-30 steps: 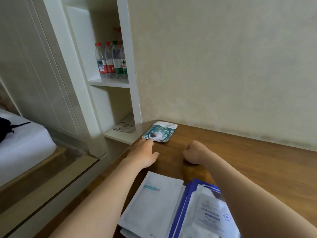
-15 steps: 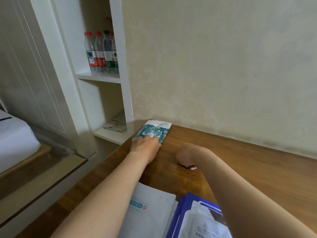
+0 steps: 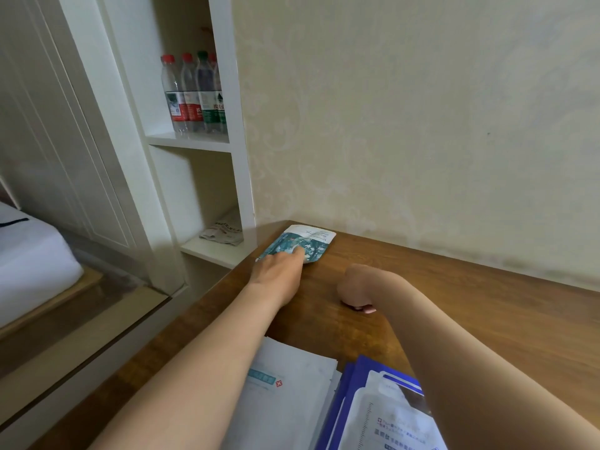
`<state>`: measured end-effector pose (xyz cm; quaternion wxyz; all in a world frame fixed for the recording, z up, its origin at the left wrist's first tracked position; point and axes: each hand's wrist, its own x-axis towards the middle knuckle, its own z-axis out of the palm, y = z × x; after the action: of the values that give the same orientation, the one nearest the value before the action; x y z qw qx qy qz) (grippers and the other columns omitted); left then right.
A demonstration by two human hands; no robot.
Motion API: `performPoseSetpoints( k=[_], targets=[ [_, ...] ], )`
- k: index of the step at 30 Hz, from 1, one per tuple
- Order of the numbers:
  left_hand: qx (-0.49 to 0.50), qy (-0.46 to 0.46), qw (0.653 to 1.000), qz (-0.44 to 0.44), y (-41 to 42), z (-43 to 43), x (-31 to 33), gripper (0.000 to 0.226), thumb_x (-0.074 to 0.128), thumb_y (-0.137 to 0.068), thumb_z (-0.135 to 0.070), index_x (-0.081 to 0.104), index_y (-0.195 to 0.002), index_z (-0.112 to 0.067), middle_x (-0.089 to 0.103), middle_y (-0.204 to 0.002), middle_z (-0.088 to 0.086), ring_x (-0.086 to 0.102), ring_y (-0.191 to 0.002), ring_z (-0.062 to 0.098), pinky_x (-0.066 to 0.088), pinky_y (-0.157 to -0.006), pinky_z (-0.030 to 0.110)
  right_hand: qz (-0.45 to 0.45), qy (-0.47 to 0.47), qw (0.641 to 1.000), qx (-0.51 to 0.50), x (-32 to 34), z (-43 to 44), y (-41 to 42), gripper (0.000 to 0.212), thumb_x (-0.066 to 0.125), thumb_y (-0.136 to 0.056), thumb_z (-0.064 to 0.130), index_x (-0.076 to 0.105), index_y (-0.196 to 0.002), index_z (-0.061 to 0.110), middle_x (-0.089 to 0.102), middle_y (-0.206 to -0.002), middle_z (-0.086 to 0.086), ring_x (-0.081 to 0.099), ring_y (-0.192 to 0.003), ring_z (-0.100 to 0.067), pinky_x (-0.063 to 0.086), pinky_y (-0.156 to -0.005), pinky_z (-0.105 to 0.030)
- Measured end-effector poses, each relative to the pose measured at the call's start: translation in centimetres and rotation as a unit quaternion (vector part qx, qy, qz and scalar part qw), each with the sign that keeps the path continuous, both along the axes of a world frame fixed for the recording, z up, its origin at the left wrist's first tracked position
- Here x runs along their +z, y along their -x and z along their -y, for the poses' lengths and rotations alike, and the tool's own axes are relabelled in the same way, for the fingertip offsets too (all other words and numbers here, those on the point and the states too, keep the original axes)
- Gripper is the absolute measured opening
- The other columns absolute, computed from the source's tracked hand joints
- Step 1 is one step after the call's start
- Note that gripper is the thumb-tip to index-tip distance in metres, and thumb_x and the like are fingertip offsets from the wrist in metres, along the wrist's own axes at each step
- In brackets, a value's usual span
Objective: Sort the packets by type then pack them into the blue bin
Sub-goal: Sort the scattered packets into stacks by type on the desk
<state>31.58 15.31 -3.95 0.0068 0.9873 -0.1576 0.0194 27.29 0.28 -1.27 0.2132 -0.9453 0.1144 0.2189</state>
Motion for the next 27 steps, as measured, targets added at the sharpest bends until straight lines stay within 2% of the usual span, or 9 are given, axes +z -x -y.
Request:
performPoseSetpoints(
  k=[3, 8, 12, 14, 16, 18, 22, 25, 27],
  targets=[
    [0.019, 0.072, 0.997, 0.006, 0.7, -0.4, 0.4, 0.039, 0.037, -0.103, -0.009, 0.04, -0.141, -0.015, 0.056, -0.136, 0.019, 0.058, -0.117, 0.036, 0.045, -0.082, 0.042, 0.011, 0.002, 1.0, 0.007, 0.0, 0.0, 0.2, 0.019, 0.038, -0.104, 0.015, 0.053, -0.103, 0.004, 0.054, -0.087, -0.01, 0.057, -0.08, -0.021, 0.051, -0.076, -0.028],
    [0.066, 0.264, 0.961, 0.047, 2.2, -0.8, 1.5, 0.015, 0.041, -0.108, -0.012, 0.051, -0.119, -0.013, 0.062, -0.122, 0.013, 0.055, -0.094, 0.022, 0.043, -0.07, 0.031, 0.027, -0.003, 1.0, -0.004, -0.2, 0.1, 0.8, 0.022, 0.038, -0.104, 0.016, 0.055, -0.093, 0.008, 0.057, -0.086, -0.009, 0.057, -0.07, -0.018, 0.048, -0.058, -0.023],
    [0.086, 0.491, 0.867, 0.008, 3.8, -1.0, 2.7, 0.022, 0.029, -0.111, -0.025, 0.05, -0.117, -0.018, 0.058, -0.129, 0.005, 0.056, -0.104, 0.017, 0.058, -0.082, 0.033, 0.051, -0.061, 0.997, -0.02, -0.3, 0.7, 1.9, 0.025, 0.039, -0.106, 0.018, 0.061, -0.103, 0.007, 0.062, -0.097, -0.012, 0.058, -0.078, -0.02, 0.053, -0.069, -0.028],
    [0.076, 0.582, 0.809, -0.028, 4.6, -1.2, 3.2, 0.02, 0.032, -0.111, -0.026, 0.052, -0.107, -0.021, 0.058, -0.131, 0.004, 0.059, -0.111, 0.019, 0.061, -0.09, 0.039, 0.083, -0.158, 0.98, -0.087, -0.6, 1.1, 2.4, 0.023, 0.044, -0.104, 0.014, 0.065, -0.101, 0.007, 0.062, -0.089, -0.012, 0.056, -0.072, -0.02, 0.049, -0.063, -0.028],
    [0.058, 0.67, 0.737, -0.067, 5.4, -1.5, 3.9, 0.019, 0.039, -0.11, -0.023, 0.053, -0.099, -0.019, 0.06, -0.129, 0.008, 0.061, -0.113, 0.021, 0.062, -0.091, 0.04, 0.115, -0.291, 0.934, -0.172, -0.9, 1.6, 3.3, 0.021, 0.044, -0.103, 0.01, 0.065, -0.098, 0.006, 0.062, -0.082, -0.012, 0.056, -0.065, -0.019, 0.045, -0.057, -0.028],
    [0.039, 0.72, 0.686, -0.098, 6.3, -2.1, 5.0, 0.017, 0.044, -0.109, -0.019, 0.054, -0.098, -0.012, 0.062, -0.124, 0.014, 0.064, -0.114, 0.026, 0.063, -0.089, 0.043, 0.119, -0.438, 0.859, -0.238, -0.7, 2.2, 4.6, 0.021, 0.043, -0.104, 0.01, 0.062, -0.107, 0.001, 0.065, -0.083, -0.016, 0.06, -0.068, -0.023, 0.049, -0.059, -0.031],
    [0.0, 0.794, 0.586, -0.163, 8.5, -2.7, 7.3, 0.023, 0.038, -0.107, -0.01, 0.055, -0.092, -0.006, 0.064, -0.113, 0.026, 0.068, -0.106, 0.035, 0.061, -0.082, 0.045, 0.023, -0.678, 0.69, -0.254, 1.1, 3.3, 7.3, 0.042, 0.035, -0.107, 0.036, 0.053, -0.123, 0.002, 0.069, -0.093, -0.027, 0.064, -0.063, -0.03, 0.055, -0.056, -0.033],
    [-0.028, 0.791, 0.587, -0.171, 10.5, -2.8, 8.3, 0.041, 0.035, -0.102, -0.006, 0.058, -0.069, -0.009, 0.065, -0.083, 0.025, 0.072, -0.084, 0.034, 0.059, -0.083, 0.046, -0.028, -0.728, 0.658, -0.192, 2.7, 3.8, 9.2, 0.075, 0.04, -0.099, 0.06, 0.065, -0.117, -0.008, 0.071, -0.097, -0.032, 0.068, -0.057, -0.033, 0.058, -0.049, -0.034],
    [-0.04, 0.777, 0.607, -0.16, 11.6, -2.7, 8.8, 0.051, 0.035, -0.094, -0.001, 0.052, -0.048, -0.013, 0.064, -0.064, 0.019, 0.069, -0.072, 0.03, 0.057, -0.083, 0.044, -0.041, -0.748, 0.646, -0.144, 4.1, 3.7, 11.1, 0.074, 0.051, -0.093, 0.058, 0.071, -0.111, -0.01, 0.071, -0.101, -0.031, 0.073, -0.068, -0.038, 0.062, -0.053, -0.041]
  ],
)
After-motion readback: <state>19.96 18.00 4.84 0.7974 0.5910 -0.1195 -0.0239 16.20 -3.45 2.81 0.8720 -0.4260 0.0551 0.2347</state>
